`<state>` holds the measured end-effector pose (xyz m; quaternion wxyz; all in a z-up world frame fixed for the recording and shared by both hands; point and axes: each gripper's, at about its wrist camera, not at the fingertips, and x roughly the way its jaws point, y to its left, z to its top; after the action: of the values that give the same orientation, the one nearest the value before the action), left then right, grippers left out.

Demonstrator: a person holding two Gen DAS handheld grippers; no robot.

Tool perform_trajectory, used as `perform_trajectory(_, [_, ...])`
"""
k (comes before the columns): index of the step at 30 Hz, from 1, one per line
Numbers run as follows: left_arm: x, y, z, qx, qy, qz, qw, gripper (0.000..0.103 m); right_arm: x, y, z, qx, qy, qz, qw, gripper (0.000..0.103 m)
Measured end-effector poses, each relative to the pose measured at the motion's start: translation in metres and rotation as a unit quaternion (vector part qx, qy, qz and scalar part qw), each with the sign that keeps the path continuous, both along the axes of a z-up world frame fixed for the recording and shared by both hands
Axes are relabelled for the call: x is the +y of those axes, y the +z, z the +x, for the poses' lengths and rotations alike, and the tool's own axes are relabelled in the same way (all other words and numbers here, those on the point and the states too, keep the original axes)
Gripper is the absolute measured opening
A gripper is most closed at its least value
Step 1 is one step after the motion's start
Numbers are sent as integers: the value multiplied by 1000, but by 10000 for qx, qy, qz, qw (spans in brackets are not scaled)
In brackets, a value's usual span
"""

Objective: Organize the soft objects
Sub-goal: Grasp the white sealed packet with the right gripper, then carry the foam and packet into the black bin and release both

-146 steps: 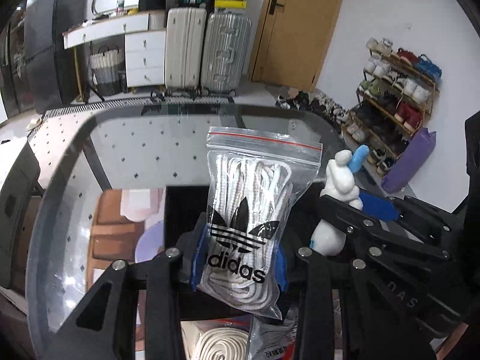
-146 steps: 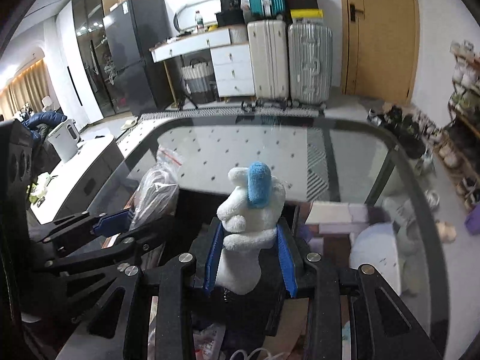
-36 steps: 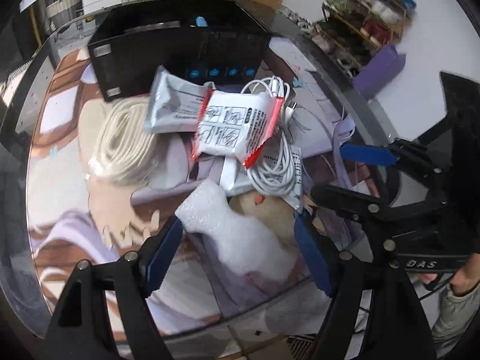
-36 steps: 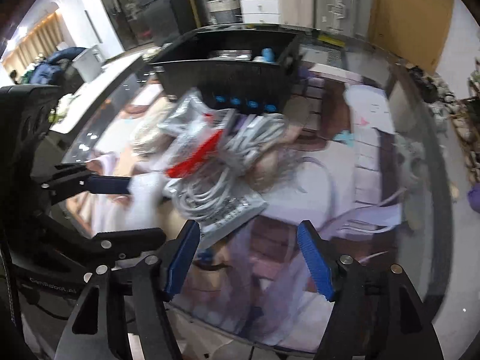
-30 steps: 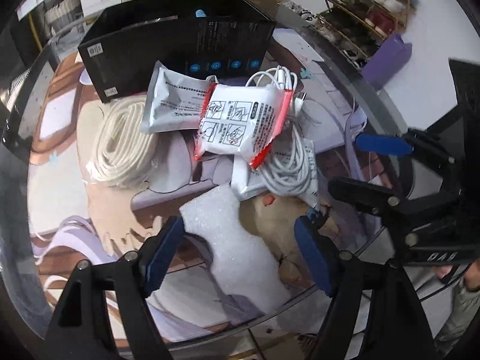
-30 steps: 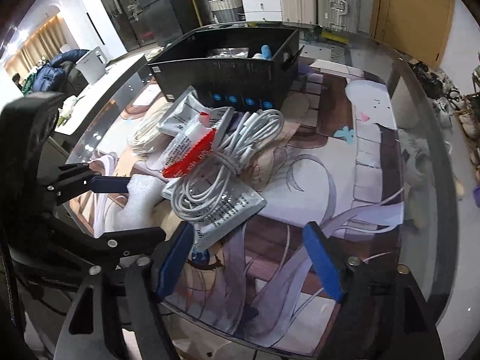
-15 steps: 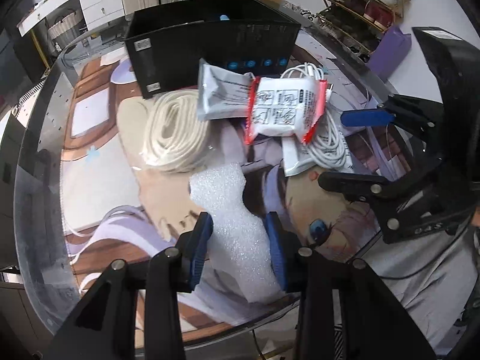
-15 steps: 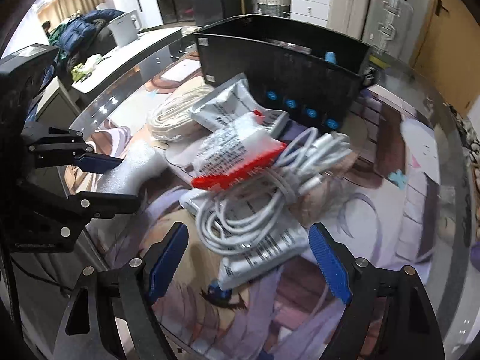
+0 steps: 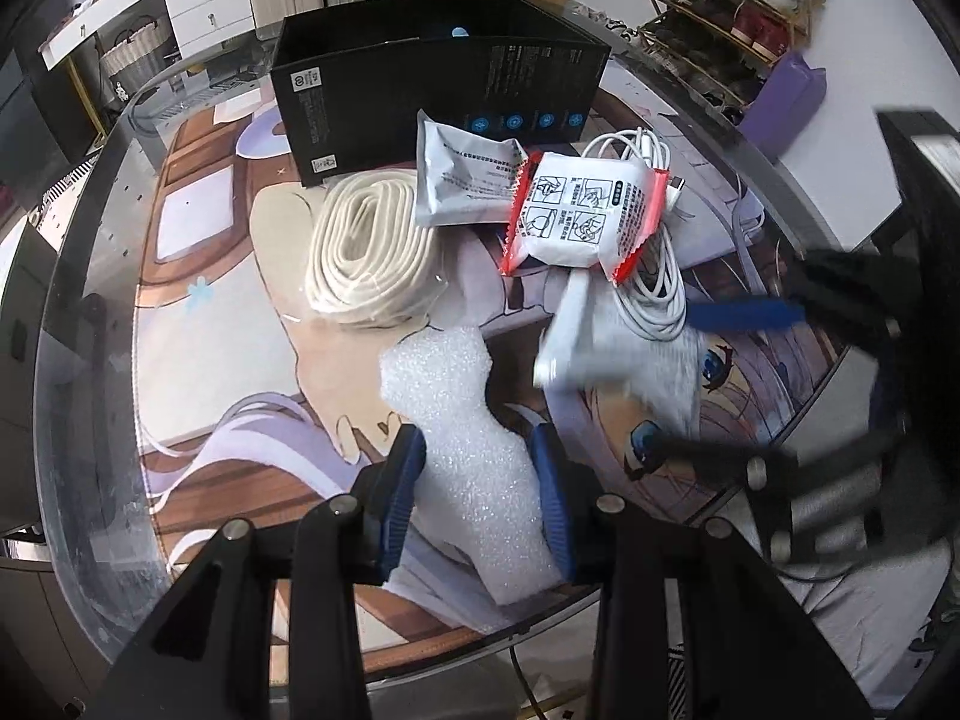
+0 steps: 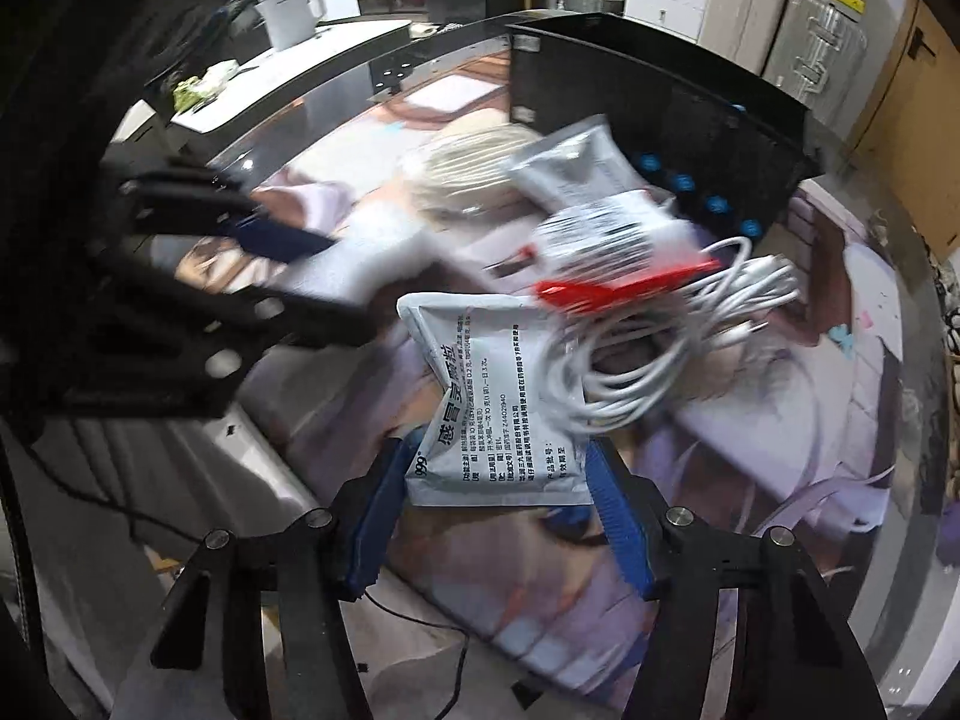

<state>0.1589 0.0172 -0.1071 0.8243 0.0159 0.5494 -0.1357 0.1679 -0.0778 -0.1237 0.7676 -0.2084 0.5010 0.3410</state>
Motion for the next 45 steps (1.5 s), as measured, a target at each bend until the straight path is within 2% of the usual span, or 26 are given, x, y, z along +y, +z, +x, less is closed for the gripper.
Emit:
perform_trajectory(3, [4, 0, -2, -3, 33, 4, 10000, 37, 2, 1, -7, 79, -33, 50, 10000, 62])
perform_trajectory(6, [10, -1, -5, 0, 90, -12, 10000, 37, 1, 2, -6, 180, -124, 191, 9996, 67])
perform_trajectory(11, [18, -1, -6, 9, 135, -33, 9999, 37, 1, 6, 5, 323, -231, 501, 9980, 83])
perform_trajectory(16, [27, 0, -6, 3, 210, -63, 9998, 37, 20, 1, 16, 263, -244, 365, 9987, 82])
perform_trajectory(18, [27, 0, -5, 6, 220, -70, 9997, 37, 24, 0, 16, 192, -219, 290, 9992, 81])
perform_trajectory(19, [27, 0, -5, 0, 221, -63, 9997, 37, 30, 0, 13, 168, -116, 258, 9995, 76])
perform_trajectory(20, [28, 0, -6, -10, 215, -52, 9998, 37, 35, -1, 11, 101, -26, 197, 9998, 62])
perform_trajectory(22, [29, 0, -6, -14, 217, -54, 9997, 37, 41, 1, 6, -118, 77, 20, 9999, 46])
perform_trajectory(23, [30, 0, -6, -11, 232, -59, 9997, 37, 42, 3, 5, -87, 102, 29, 9999, 40])
perform_trajectory(25, [31, 0, -6, -6, 257, -70, 9996, 37, 42, 5, 2, -233, 130, -34, 9996, 36])
perform_trajectory(27, [32, 1, -6, -6, 283, -75, 9996, 37, 42, 5, 1, -313, 150, -91, 9994, 35])
perform_trajectory(35, [34, 13, -6, -228, 338, -90, 9991, 36, 25, 19, 6, -89, -97, 397, 9991, 33])
perform_trajectory(45, [28, 33, -6, -503, 344, -233, 9979, 36, 5, 50, -2, -242, -204, 819, 9961, 32])
